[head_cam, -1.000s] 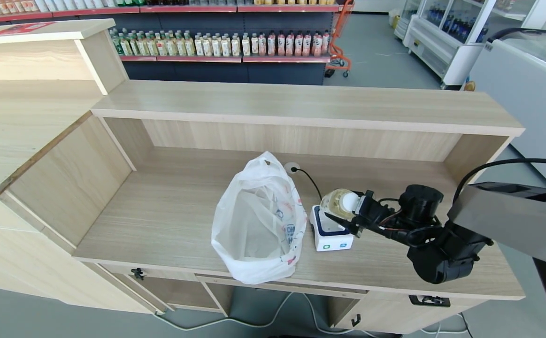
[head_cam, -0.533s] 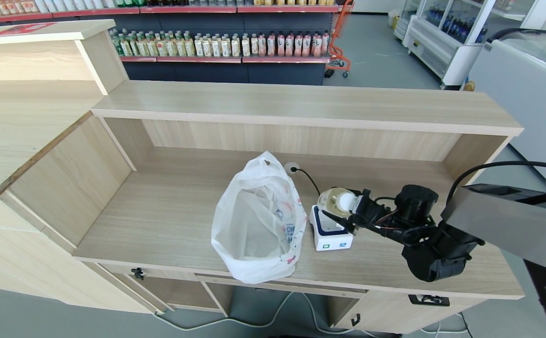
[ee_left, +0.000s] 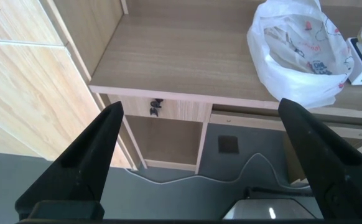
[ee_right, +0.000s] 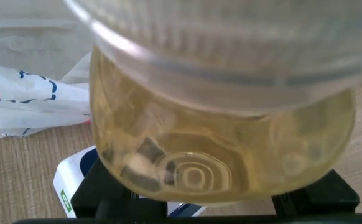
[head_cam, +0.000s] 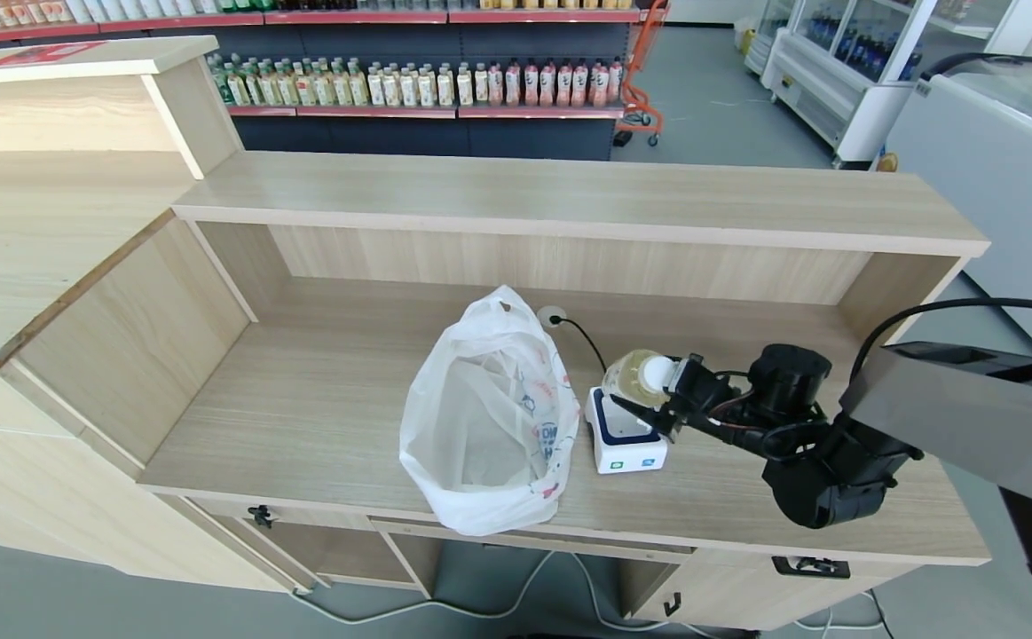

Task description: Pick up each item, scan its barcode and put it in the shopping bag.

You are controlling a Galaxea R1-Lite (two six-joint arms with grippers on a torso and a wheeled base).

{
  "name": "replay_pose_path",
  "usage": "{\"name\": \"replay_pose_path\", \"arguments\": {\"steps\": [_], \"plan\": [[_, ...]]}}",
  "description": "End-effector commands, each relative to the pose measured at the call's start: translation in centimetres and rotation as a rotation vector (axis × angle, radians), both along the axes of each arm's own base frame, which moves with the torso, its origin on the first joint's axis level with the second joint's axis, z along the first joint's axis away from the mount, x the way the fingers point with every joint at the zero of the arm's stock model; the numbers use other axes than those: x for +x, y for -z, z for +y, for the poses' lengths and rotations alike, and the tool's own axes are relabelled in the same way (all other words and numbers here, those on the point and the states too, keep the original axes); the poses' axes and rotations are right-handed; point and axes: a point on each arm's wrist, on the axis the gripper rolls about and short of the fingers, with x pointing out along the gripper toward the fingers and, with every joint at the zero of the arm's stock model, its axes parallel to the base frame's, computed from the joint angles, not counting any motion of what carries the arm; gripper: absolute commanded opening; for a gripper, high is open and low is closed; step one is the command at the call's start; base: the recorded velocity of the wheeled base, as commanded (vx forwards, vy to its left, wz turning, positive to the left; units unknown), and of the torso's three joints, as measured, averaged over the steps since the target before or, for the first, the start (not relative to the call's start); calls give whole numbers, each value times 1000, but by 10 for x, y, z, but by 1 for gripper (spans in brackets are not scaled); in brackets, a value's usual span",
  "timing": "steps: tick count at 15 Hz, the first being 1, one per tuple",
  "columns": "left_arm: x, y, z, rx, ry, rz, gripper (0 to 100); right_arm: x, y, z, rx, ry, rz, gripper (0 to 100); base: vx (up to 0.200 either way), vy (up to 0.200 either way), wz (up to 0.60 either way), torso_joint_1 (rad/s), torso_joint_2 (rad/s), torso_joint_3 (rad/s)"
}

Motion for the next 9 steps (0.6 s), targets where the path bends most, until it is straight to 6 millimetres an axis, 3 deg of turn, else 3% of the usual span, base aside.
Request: {"name": "replay_pose_path", "arguments": {"steps": [1, 4, 8, 9], "plan": [[0, 0, 0, 0, 0, 0, 100, -9, -50, 2, 99, 22, -50, 0, 0, 0, 0, 0, 0, 0], [0, 0, 0, 0, 0, 0, 100, -39, -108, 4, 320, 121, 67, 0, 0, 0, 0, 0, 0, 0], [0, 0, 0, 0, 0, 0, 100, -80, -140, 36, 545, 301, 430, 0, 0, 0, 0, 0, 0, 0], [0, 0, 0, 1, 0, 0, 100, -86, -144, 44, 560, 305, 488, 0, 0, 200, 0, 2, 2, 7]]}}
